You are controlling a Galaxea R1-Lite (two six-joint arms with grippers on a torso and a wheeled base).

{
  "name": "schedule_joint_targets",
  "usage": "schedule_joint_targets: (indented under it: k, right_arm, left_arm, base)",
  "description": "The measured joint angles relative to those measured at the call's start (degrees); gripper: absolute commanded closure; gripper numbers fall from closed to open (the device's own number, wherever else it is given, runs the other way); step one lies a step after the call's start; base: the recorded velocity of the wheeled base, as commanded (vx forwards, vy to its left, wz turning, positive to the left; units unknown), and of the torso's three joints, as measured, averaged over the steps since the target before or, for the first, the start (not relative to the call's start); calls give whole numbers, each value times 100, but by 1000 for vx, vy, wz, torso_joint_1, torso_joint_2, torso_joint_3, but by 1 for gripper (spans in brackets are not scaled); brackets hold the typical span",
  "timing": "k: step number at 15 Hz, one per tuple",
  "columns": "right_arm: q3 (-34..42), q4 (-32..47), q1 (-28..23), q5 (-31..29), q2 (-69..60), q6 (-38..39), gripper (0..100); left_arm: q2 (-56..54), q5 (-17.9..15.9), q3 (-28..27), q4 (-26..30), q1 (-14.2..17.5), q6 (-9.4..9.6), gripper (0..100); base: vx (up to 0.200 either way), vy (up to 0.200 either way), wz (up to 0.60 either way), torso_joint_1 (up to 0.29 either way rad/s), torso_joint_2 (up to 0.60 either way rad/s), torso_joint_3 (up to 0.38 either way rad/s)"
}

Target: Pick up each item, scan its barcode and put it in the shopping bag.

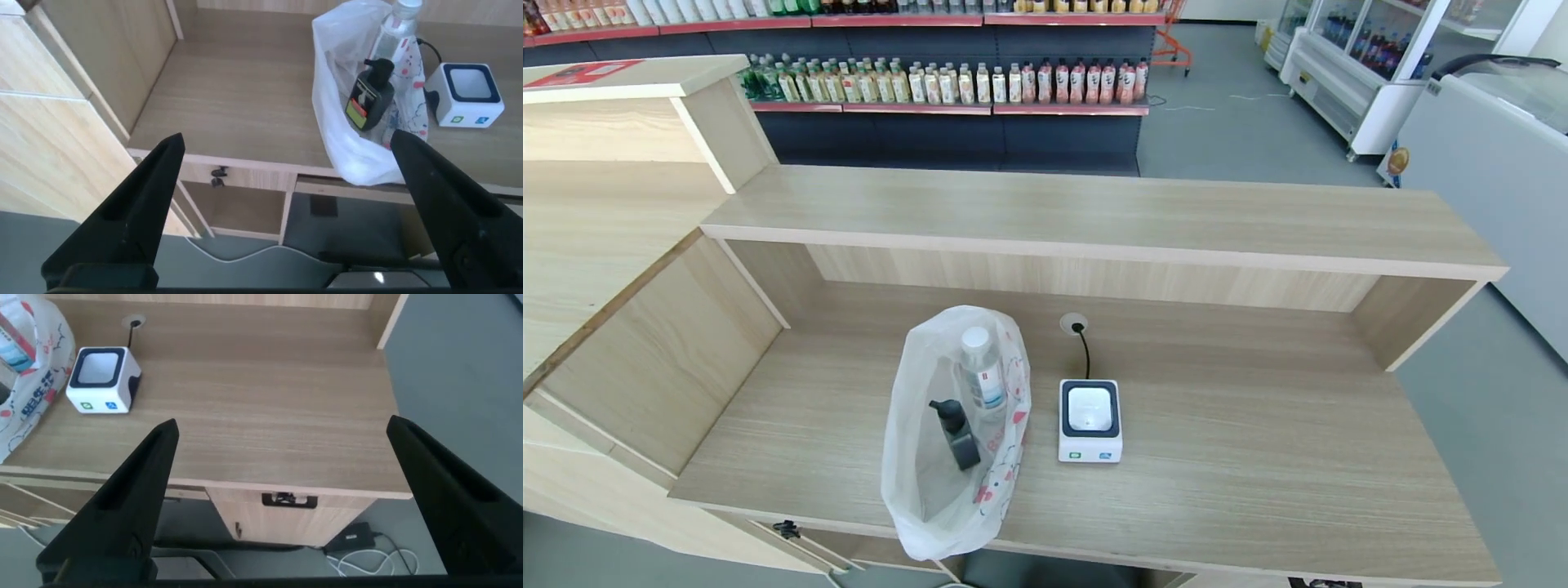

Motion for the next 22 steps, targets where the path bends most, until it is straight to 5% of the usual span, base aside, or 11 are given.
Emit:
schedule_joint_targets:
  k: [4, 5, 22]
  right_arm:
    - [0, 1, -2, 0, 2, 4, 0]
    - [0, 1, -11, 5, 2, 11, 100]
    - [0, 9, -11, 5, 7, 52, 100]
  left_arm:
    - [-44, 2, 0, 0, 0, -15, 0]
    - [-49, 5, 0, 2, 0, -15, 0]
    - [-57, 5, 0, 2, 0, -17, 0]
  base:
    - [50, 0, 0, 8, 2, 1]
    - [0, 0, 0, 0, 0, 0]
    - [0, 0, 0, 0, 0, 0]
